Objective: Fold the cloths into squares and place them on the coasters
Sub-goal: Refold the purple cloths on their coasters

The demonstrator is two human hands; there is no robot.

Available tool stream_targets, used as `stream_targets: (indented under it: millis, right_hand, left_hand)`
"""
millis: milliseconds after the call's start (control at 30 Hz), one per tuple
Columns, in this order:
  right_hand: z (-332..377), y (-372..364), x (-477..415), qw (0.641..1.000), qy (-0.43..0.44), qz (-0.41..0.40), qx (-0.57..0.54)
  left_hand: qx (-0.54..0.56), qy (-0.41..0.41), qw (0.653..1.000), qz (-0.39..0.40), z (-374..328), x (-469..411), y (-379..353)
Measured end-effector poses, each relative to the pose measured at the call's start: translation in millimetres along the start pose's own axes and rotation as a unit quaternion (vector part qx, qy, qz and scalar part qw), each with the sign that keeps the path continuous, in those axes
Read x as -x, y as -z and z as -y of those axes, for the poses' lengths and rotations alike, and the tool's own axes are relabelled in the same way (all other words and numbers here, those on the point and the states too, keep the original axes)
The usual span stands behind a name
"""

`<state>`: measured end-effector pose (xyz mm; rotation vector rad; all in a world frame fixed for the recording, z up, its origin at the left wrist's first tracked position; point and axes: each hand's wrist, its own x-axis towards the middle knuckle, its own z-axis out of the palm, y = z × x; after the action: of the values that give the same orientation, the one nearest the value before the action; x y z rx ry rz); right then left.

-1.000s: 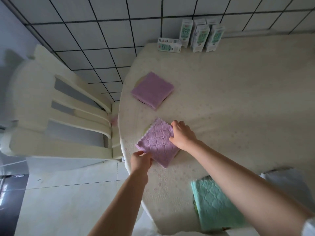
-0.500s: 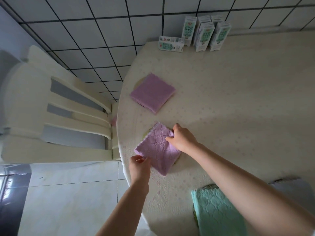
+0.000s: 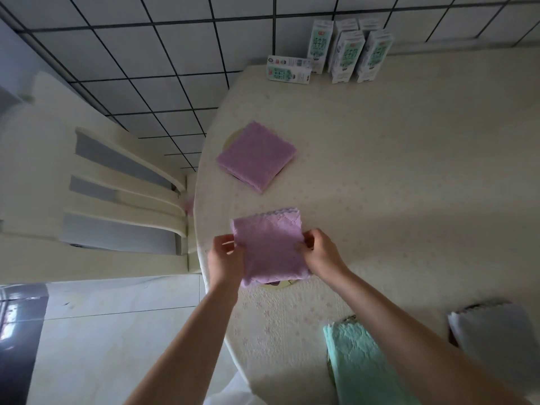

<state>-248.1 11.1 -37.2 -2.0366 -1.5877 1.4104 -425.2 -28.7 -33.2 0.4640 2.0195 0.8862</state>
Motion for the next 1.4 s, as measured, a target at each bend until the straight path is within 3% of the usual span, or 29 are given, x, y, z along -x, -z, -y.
stream_targets:
  millis: [267, 500, 633, 833, 1000, 1167, 1267, 1400]
  right_hand:
    - [-2, -2, 15, 0.985, -0.029, 0.058, -0.16]
    - [-15, -5, 20, 0.997, 0.079, 0.008, 0.008]
    - [-24, -6, 18, 0.992, 0.077, -0.012, 0.098]
    - [-15, 9, -4, 0.987, 0.105, -0.018, 0.124]
    - [37, 31, -66, 0.969, 0.173, -0.065, 0.164]
    - [102, 40, -128, 0.94, 0.237, -0.071, 0.237]
    - [130, 36, -155, 0.927, 0.245, -0.048, 0.281]
    - [148, 28, -183, 0.934, 0.226, -0.017, 0.277]
  left_hand:
    - [-0.115, -0.065, 0.991, 0.013, -2, -14, 0]
    - [-0.221, -0.213, 0.952, -0.011, 19, -15, 2]
    - [-0.244, -0.238, 0.94, -0.017, 20, -16, 2]
    - [-0.267, -0.258, 0.928, -0.005, -1, -38, -1]
    - [-0.18, -0.195, 0.964, 0.012, -54, -68, -17]
    - [-0.023, 0.013, 1.0, 0.011, -95, -97, -36]
    - [0.183, 0.151, 0.97, 0.056, -109, -98, -46]
    - [0.217, 0.183, 0.958, 0.048, -109, -96, -54]
